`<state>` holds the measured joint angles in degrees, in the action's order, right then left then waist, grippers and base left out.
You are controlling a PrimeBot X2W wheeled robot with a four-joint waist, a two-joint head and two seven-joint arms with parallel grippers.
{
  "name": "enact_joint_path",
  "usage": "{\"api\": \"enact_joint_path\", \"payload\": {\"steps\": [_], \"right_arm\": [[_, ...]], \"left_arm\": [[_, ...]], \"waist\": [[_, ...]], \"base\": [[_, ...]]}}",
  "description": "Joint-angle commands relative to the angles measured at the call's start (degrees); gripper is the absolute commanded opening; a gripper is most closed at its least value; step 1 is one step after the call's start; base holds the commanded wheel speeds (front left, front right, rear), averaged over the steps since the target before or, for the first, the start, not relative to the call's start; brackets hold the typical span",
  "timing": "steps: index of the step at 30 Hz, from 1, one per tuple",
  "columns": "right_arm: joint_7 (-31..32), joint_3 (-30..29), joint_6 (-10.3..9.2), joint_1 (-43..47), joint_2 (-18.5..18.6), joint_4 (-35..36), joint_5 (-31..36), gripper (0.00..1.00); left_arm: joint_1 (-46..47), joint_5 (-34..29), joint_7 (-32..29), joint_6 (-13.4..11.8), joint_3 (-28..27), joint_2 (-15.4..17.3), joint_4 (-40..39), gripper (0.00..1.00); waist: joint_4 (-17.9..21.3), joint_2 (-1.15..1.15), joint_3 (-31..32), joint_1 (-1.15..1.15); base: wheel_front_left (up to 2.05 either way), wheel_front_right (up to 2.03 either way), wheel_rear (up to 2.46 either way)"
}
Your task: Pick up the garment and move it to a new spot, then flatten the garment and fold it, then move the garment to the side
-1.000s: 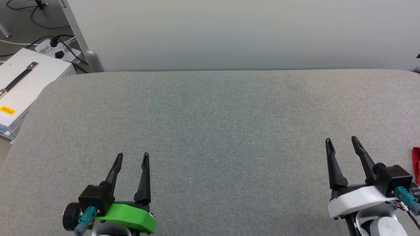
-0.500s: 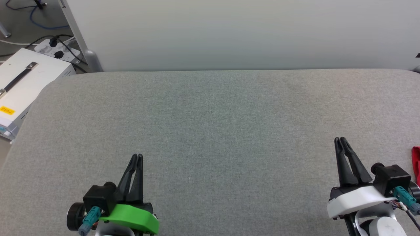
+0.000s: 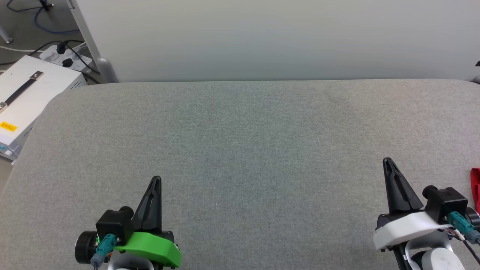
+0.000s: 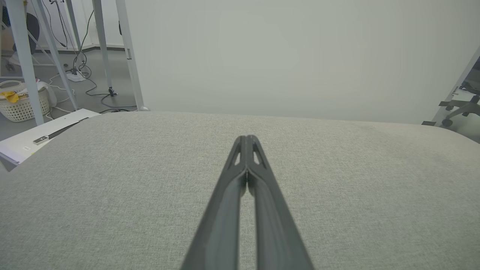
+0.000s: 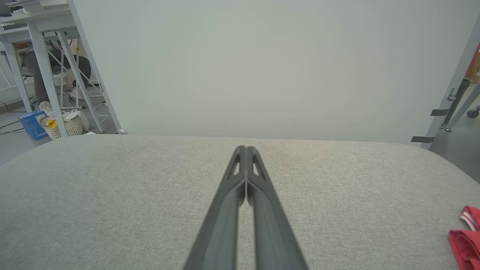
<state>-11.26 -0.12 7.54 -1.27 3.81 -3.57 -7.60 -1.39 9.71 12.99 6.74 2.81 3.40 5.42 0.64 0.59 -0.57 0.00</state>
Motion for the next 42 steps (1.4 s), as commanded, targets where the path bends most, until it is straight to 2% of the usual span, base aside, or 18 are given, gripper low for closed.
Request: {"api": "enact_joint_path", "payload": {"steps": [1,42], "right_arm": [[0.37,0.01,-0.01,0.17,-0.12,0.35,0.76,0.0],[4.44,0.05,-0.02,0.58,-0.42,1.55,3.32,0.0]], "left_arm": [[0.17,-0.55,-0.31,-0.38,-0.26,-0.08,-0.26,0.0],[0.63,-3.97,-5.05,-2.76,-1.21,-0.24,-2.19,0.0]], "waist": [[-0.01,-0.08,0.01,0.0],[-0.25,-0.27,0.22,0.0]], "base": [[0.0,0.0,0.0],[0.0,0.0,0.0]]}}
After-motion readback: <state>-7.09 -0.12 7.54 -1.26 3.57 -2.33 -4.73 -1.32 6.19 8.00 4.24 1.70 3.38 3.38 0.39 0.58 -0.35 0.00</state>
